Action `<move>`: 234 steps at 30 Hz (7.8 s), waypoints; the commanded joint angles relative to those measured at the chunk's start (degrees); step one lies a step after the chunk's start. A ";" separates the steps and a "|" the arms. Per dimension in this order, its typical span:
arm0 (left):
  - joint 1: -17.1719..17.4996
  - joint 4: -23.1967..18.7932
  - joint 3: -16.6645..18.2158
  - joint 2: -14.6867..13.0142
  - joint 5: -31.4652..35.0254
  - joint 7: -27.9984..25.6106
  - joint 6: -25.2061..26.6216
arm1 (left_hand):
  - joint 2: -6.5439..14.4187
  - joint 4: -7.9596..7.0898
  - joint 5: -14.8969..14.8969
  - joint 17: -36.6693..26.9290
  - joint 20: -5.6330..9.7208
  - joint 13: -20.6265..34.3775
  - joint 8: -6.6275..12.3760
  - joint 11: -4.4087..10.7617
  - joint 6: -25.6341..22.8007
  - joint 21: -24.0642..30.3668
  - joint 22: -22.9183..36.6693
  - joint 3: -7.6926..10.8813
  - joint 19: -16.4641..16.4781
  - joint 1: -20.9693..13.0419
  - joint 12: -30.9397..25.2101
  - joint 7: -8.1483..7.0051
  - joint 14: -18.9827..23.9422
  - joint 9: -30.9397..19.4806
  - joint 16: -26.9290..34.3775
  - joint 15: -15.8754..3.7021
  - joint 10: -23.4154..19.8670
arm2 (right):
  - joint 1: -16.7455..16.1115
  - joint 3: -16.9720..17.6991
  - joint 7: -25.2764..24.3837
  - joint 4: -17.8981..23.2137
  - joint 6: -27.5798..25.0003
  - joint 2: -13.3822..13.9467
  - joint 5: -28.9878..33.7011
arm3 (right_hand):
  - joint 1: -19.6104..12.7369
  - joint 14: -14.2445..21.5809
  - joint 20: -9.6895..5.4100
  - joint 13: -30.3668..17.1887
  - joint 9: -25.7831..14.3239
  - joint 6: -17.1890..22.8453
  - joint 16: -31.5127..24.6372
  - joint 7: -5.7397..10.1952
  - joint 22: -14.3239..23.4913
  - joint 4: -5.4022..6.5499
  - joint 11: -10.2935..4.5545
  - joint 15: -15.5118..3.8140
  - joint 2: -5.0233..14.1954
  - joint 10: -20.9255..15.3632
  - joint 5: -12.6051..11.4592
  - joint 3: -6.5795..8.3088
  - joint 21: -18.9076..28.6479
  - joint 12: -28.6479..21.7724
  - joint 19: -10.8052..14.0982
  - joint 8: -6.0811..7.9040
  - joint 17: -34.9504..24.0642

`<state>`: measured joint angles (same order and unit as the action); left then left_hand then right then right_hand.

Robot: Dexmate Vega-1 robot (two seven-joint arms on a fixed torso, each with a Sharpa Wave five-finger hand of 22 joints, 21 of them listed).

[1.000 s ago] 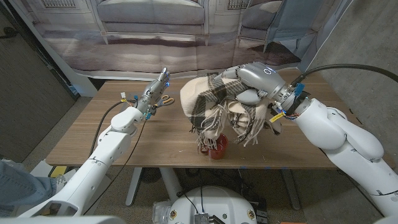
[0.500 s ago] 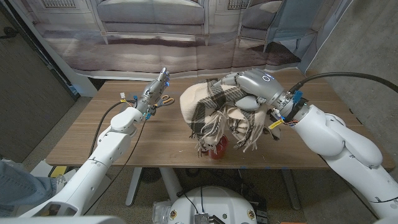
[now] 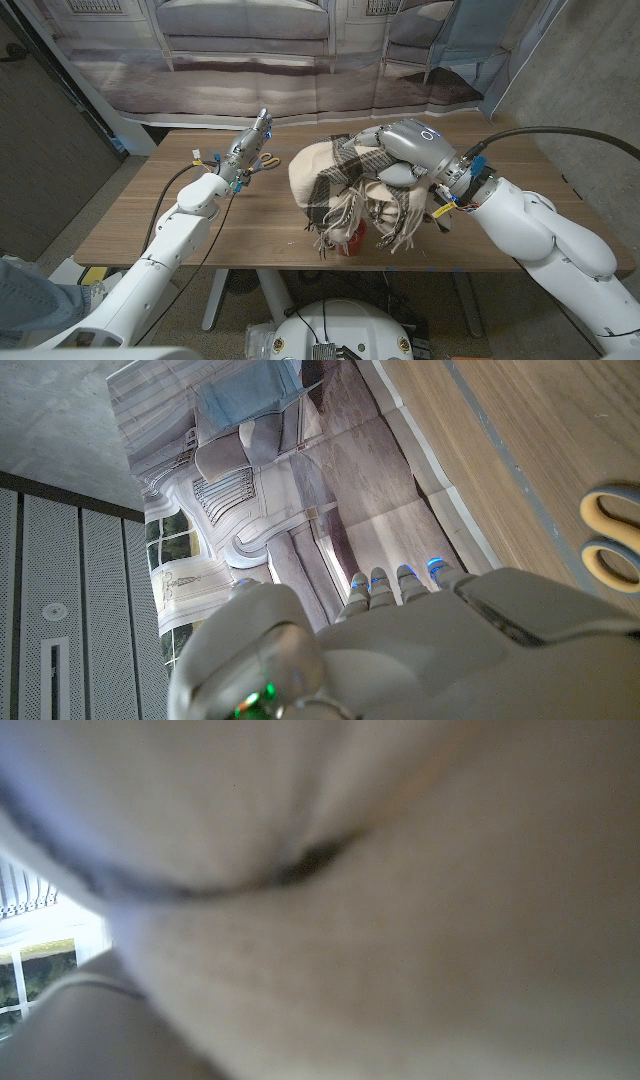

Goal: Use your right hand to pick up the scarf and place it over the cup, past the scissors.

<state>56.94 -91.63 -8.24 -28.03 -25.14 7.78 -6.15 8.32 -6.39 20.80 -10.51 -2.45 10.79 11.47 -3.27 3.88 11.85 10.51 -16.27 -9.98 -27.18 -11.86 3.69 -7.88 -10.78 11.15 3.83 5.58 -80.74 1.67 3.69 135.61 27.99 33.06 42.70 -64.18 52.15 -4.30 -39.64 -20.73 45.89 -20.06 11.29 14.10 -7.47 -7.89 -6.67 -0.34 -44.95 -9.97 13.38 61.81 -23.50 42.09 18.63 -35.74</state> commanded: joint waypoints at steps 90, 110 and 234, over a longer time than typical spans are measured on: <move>4.55 -6.53 0.33 -1.75 -0.13 -2.51 0.95 | -0.17 -0.22 -0.26 -0.14 -0.19 0.15 -0.06 -0.33 -0.13 0.03 0.15 -0.46 -2.63 -0.90 -0.01 -0.07 -0.12 -0.11 -0.23 0.27 -0.09 | 4.56 -19.29 -16.14 -10.26 -9.48 12.83 14.29 | -4.65 0.15 -8.39 -1.43 -0.31 2.31 2.20 0.32 -3.34 0.69 -1.07 -6.18 8.34 -3.06 -0.25 2.43 1.97 2.09 -2.92 -0.85 -0.01; 5.62 -6.25 0.78 -1.80 -0.31 -2.69 0.01 | -0.14 -0.27 -0.30 -0.14 -0.18 0.15 -0.01 -0.28 -0.31 0.04 0.15 -0.48 -2.62 -0.94 0.01 0.02 -0.08 -0.11 -0.22 0.38 -0.06 | 8.34 -26.13 -17.77 -14.13 -12.97 13.84 14.21 | -3.99 0.01 -8.33 -1.50 -0.27 2.68 2.44 0.38 -3.38 0.73 -1.40 -6.26 8.24 -3.21 -0.29 2.68 1.68 2.53 -3.78 -0.97 -0.05; 3.72 -4.10 0.87 -1.24 -0.54 -1.26 0.86 | -0.07 -0.51 -0.49 -0.16 -0.42 0.16 0.00 -0.31 -0.79 0.02 0.16 -0.60 -2.76 -1.19 0.00 -0.13 0.10 -0.12 -0.20 0.20 -0.17 | 6.07 -14.40 9.03 -0.18 -18.07 25.91 2.90 | 37.78 -51.61 16.73 16.85 8.39 -46.30 9.50 -6.48 -3.98 12.67 9.06 10.62 -9.41 42.35 -13.60 -20.56 -37.89 12.54 -32.81 -8.00 21.06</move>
<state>60.21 -95.05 -7.98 -29.04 -25.48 6.97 -5.49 8.31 -6.63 20.45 -10.51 -2.45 10.79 11.47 -3.24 3.57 11.86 10.51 -16.51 -9.98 -27.79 -11.86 3.37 -7.84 -10.78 11.15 3.78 5.59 -74.53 -15.67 7.55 132.82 9.91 58.52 47.24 -27.22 0.79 12.28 -22.85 -12.24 -0.33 -10.09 5.00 10.02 5.09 0.74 3.48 -9.98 -2.71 -23.54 -6.50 24.14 -10.52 9.34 10.15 -14.67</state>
